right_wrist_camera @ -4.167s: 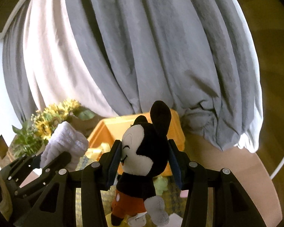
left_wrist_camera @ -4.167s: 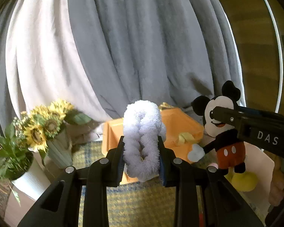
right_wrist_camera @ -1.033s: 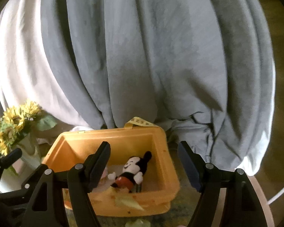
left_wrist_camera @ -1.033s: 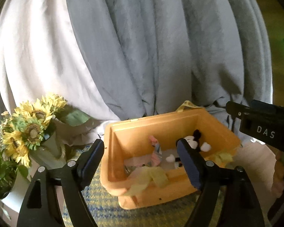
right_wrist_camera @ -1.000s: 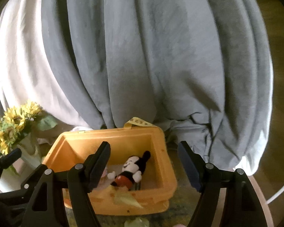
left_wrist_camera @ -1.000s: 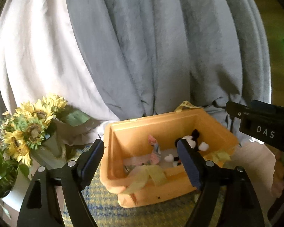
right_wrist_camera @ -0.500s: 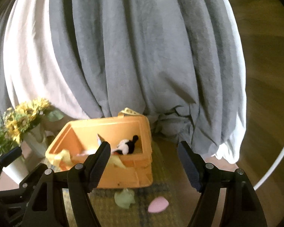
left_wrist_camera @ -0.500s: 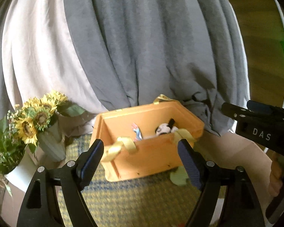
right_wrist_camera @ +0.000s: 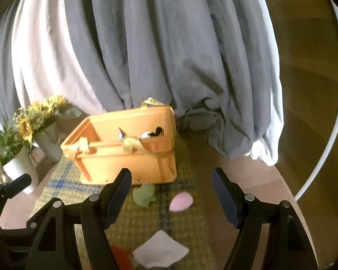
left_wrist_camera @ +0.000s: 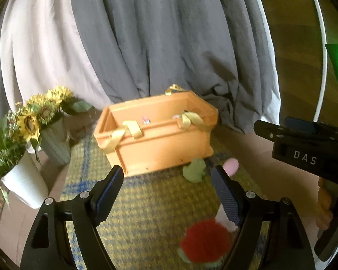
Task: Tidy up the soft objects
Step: 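Move both tools back toward the red pompom and white napkin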
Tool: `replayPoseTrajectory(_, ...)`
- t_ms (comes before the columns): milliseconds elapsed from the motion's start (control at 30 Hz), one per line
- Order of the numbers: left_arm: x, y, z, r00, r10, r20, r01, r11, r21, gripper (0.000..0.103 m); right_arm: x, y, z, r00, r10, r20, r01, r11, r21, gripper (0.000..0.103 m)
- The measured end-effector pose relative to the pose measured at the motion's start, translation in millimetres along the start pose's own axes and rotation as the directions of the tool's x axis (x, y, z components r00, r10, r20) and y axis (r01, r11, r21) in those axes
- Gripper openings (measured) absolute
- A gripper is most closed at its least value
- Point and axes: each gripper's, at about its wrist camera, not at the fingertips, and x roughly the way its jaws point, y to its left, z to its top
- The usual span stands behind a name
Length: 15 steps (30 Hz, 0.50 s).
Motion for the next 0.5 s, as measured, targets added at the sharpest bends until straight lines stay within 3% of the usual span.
replayPoseTrajectory(233,-0.5,-12.8,-27.0,0.998,-0.023,-0.051,0.025,0.999,0.038,0.08,0.8,-1.0,-28.6,0.997,0.012,-0.074,-0.014,0.999,-0.03,0.074)
replayPoseTrajectory(500,7.2,-27.4,-58.4,0.989,-0.043,-0.139,0.053,0.996,0.07,0.08,7.6,-3.8,-66.9,0.979,0.021,-0.204,-0.032,0.998,-0.047,0.073)
